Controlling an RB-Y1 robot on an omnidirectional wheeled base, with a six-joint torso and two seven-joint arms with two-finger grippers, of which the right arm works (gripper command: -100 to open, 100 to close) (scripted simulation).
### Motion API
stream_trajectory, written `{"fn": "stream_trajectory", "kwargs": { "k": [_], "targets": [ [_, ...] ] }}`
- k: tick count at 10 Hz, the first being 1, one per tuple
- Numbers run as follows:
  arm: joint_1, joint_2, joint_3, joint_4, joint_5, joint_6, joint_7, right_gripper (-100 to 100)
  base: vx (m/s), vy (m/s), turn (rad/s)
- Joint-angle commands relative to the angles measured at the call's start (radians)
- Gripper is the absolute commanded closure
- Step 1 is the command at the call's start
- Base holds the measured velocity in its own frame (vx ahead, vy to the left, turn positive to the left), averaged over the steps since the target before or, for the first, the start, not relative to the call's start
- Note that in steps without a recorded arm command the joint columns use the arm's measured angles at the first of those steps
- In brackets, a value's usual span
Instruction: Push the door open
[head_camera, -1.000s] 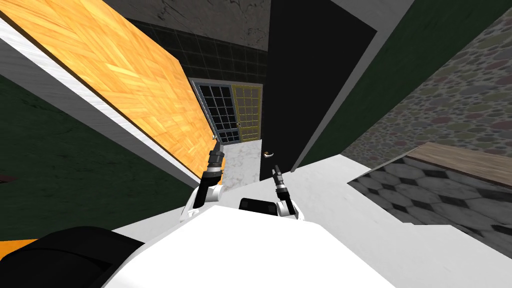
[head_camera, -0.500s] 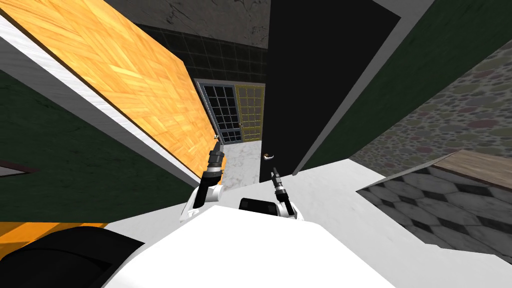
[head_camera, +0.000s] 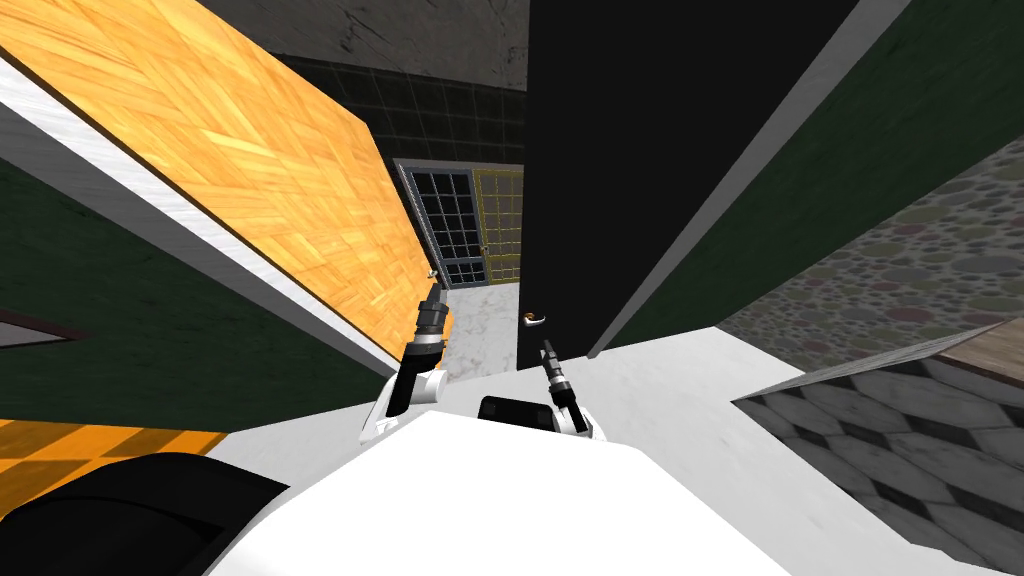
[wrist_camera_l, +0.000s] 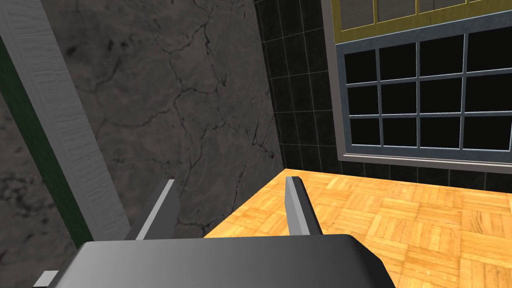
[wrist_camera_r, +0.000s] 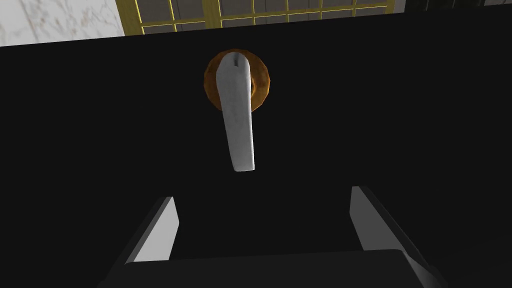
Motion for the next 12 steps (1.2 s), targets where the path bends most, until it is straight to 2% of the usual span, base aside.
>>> {"fn": "stream_trajectory", "kwargs": {
  "k": [1,4,12],
  "targets": [
    [-0.012,0.003,0.005,0.032,0.000,-0.003,0.002,-100,0.075,-0.064,0.049],
    [-0.015,0.006,0.001,0.038,-0.001,-0.003,0.004,-100,0.073,-0.012,0.024],
    [-0.030,0.019,-0.018,0.073,-0.003,-0.015,0.006,-100,0.174,0.043,0.025]
  ]
}}
